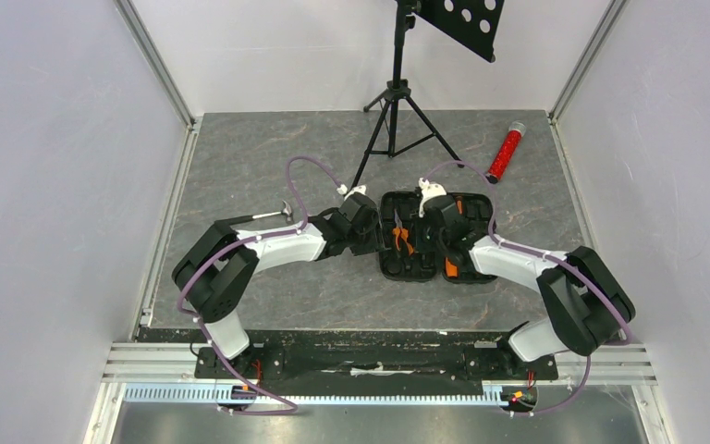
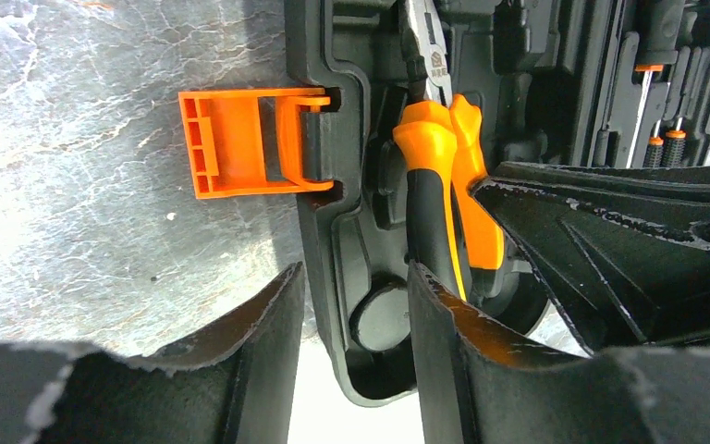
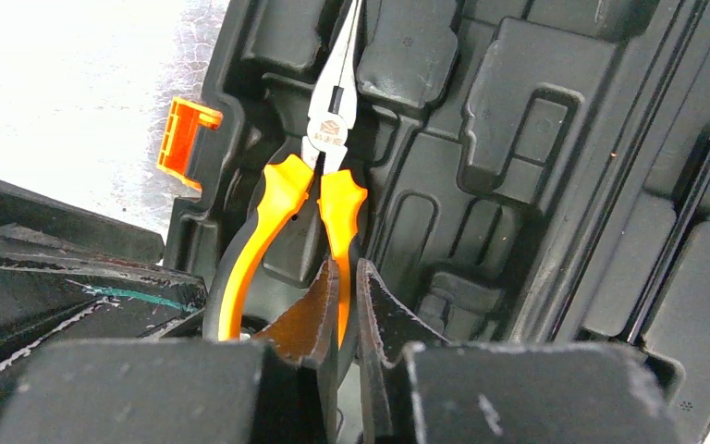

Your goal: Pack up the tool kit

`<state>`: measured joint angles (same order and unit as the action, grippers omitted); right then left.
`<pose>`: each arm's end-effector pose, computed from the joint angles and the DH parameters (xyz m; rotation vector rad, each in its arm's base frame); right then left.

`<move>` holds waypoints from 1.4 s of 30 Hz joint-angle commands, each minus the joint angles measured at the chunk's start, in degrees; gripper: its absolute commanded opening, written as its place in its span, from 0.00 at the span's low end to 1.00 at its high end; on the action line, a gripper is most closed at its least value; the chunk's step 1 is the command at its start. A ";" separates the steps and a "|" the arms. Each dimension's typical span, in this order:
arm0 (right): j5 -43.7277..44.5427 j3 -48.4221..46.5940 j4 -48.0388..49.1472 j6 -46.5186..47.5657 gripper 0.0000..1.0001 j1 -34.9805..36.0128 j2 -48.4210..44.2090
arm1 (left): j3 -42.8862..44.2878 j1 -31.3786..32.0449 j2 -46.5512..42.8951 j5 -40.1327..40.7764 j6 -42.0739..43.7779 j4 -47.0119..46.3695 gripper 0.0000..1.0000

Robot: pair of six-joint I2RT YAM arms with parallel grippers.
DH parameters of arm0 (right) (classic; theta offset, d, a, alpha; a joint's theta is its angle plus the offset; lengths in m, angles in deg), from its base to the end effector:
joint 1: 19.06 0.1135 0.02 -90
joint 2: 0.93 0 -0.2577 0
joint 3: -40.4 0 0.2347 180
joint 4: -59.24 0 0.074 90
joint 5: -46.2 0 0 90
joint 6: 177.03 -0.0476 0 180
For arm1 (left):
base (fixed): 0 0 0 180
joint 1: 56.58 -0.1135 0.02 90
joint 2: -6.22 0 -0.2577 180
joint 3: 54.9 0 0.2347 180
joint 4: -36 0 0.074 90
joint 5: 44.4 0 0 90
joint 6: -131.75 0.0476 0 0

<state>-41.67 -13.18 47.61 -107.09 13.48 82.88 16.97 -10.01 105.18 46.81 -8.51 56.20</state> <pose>0.2417 0.1521 0.1704 -0.2349 2.3270 0.4239 0.2424 -0.2546 0.1718 -0.0921 2.5352 -0.7241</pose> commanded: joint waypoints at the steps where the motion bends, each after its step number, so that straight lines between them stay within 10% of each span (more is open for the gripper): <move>1: 3.54 0.43 4.00 -1.98 0.00 1.16 -0.79 | 1.19 -0.25 0.11 -0.78 -2.21 -3.32 0.50; 33: 8.46 -0.12 6.30 -5.18 0.00 6.68 -2.71 | -4.21 -1.13 -2.51 -2.27 -5.86 -10.93 0.64; 42: 5.60 -1.98 0.68 -3.06 0.28 4.75 -7.92 | -8.78 -1.30 -8.92 0.97 -5.37 -12.05 0.54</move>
<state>-33.78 -11.74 50.04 -111.41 19.51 77.94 10.11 -11.04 101.29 45.67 -12.86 46.47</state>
